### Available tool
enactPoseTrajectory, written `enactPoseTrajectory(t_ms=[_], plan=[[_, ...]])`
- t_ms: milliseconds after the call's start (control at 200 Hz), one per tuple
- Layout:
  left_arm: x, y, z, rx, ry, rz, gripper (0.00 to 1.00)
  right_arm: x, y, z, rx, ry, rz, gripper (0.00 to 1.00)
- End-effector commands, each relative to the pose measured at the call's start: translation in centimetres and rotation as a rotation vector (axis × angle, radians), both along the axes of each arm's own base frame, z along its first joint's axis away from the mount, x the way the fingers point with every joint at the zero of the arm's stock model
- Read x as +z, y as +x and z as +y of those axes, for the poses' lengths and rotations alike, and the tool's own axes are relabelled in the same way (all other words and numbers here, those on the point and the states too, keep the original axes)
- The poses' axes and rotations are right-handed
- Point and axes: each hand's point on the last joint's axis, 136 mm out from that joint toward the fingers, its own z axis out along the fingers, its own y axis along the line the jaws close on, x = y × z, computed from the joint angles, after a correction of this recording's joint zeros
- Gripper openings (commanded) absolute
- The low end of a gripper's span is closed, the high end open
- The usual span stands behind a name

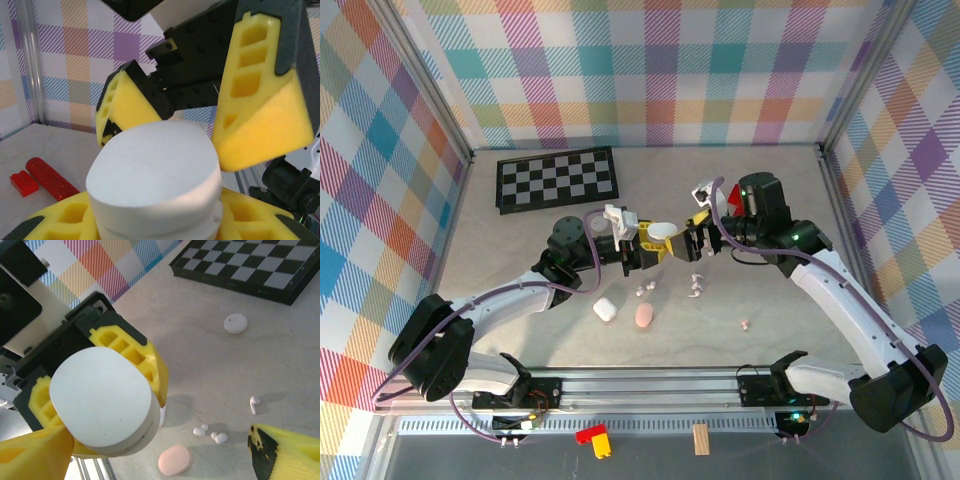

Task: Insert wireless bluetooth earbuds into charging case

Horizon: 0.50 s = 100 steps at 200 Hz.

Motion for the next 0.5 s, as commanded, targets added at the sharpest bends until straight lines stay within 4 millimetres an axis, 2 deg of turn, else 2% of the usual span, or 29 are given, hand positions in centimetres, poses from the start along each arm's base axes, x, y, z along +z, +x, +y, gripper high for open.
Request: enactPoseTrajectory(t_ms=[0,205,495], plan=[[0.3,-1.4,-0.3,-0.060,-0.013,-0.055,0.34,2.4,1.5,-0.2,-0.058,0.030,-0.085,0.89],[0.6,-1.5,-0.1,-0.058,-0.015,-0.058,0.34,3.3,2.6,-0.2,-0.108,0.043,-0.076,0.89],[0.2,-1.2,0.2,-0.022,-0.003,-0.044,0.34,5.7,1.5,0.3,-0.061,0.120,-0.122,0.90]])
